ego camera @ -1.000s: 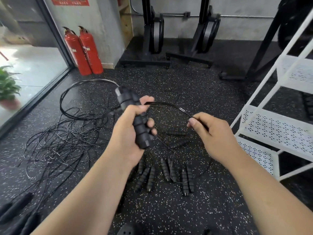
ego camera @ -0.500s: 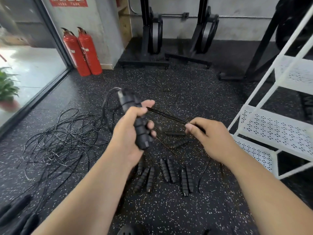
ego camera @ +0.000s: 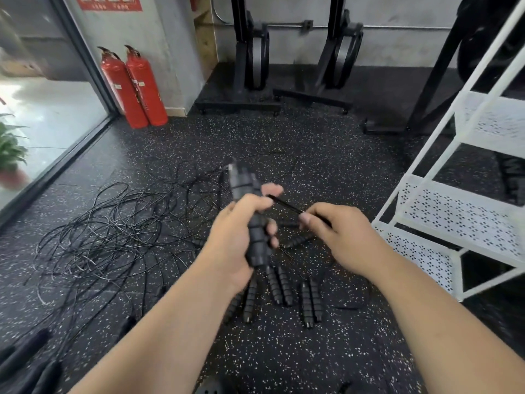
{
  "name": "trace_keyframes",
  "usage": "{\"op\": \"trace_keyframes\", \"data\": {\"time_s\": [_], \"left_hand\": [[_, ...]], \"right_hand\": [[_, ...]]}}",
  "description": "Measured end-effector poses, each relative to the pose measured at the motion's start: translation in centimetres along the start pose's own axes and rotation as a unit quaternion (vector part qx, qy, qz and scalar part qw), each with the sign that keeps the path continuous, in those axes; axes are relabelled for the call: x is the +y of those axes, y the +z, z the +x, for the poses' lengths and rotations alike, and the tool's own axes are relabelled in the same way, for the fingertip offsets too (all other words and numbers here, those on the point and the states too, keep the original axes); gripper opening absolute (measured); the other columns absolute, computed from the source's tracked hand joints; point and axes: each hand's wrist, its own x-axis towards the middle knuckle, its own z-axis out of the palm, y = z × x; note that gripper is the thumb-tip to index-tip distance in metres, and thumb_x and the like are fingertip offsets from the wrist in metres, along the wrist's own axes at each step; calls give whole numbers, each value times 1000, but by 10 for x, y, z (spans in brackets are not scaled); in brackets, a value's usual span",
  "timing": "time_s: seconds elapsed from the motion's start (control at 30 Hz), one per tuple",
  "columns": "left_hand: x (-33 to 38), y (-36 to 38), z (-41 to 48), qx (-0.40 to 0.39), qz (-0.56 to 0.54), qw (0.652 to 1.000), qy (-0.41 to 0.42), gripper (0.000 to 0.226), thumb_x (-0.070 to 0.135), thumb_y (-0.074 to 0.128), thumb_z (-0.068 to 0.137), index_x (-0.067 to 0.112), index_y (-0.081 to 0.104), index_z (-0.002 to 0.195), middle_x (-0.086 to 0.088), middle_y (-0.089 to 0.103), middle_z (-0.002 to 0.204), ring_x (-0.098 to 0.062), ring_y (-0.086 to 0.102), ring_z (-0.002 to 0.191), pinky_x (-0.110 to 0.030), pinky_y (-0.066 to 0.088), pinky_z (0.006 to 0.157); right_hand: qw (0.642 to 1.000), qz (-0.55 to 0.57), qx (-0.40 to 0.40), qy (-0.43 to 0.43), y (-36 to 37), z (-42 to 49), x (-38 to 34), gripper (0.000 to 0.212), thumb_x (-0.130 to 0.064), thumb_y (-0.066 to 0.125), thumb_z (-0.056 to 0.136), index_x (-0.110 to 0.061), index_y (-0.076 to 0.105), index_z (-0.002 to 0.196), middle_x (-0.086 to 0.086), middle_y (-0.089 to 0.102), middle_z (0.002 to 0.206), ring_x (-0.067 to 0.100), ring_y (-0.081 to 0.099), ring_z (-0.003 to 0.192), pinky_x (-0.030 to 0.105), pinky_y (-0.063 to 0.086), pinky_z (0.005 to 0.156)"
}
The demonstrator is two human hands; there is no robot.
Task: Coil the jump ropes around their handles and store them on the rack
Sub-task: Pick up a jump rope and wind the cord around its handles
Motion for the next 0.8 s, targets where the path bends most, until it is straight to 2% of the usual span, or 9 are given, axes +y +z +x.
{"op": "trace_keyframes", "data": {"time_s": [0.13,0.23,0.3,0.4,0.53,0.63,0.7,0.73,0.8], "left_hand": [[20,-13,3,52,-72,995,34,28,14,61,95,14,75,119,-7,73,123,-11,52,64,-29,47,58],[10,-6,-2,17,-55,998,10,47,18,67,86,14,67,133,-7,74,133,-11,52,64,-29,47,57],[-7,7,-11,-31,-8,999,-26,56,20,70,80,14,67,135,-5,77,118,-13,53,63,-30,48,55],[-20,16,-14,-26,36,998,-48,42,14,72,88,11,70,130,-8,70,91,-15,55,62,-31,48,54],[5,-3,0,38,-1,999,-29,35,13,66,95,11,70,129,-4,77,125,-11,54,64,-29,49,54],[17,-13,3,52,68,995,-46,31,14,68,94,12,70,125,-5,78,123,-12,53,61,-30,50,54],[18,-18,2,73,281,957,-23,23,20,74,90,19,70,113,-6,79,102,-11,56,60,-32,51,57],[18,-20,0,86,415,906,10,20,25,76,87,23,67,105,1,76,89,-11,58,61,-32,51,61],[18,-21,-5,101,630,766,75,27,37,76,82,32,58,101,14,67,84,-11,62,72,-33,51,68]], "right_hand": [[1000,0,8,22,-11,-4,4,27,-44,53,109,-33,68,90,-15,51,50,7,36,42,22,32,45],[999,11,38,19,-2,-4,-1,25,-44,54,108,-33,67,91,-14,56,55,6,39,44,22,34,46],[999,9,44,-7,9,-3,-8,19,-40,58,107,-29,69,95,-13,61,62,4,48,51,20,35,50],[999,-23,12,-31,14,-1,-8,12,-37,61,105,-29,69,101,-14,68,76,0,58,65,24,43,60],[995,-53,-77,42,-5,-2,-1,20,-50,59,104,-36,66,93,-13,65,64,7,55,52,32,48,54],[991,-100,7,83,-15,-1,10,24,-50,52,107,-32,68,100,-8,66,69,11,60,58,33,46,53],[973,-161,112,124,-20,-1,21,32,-51,50,108,-26,70,114,-4,72,87,15,63,72,31,45,59],[960,-192,136,150,-21,-1,26,38,-53,49,108,-24,68,125,0,73,105,19,65,87,33,49,67],[952,-225,126,167,-19,-2,31,52,-55,46,108,-21,60,145,7,64,136,28,59,123,43,53,92]]}}
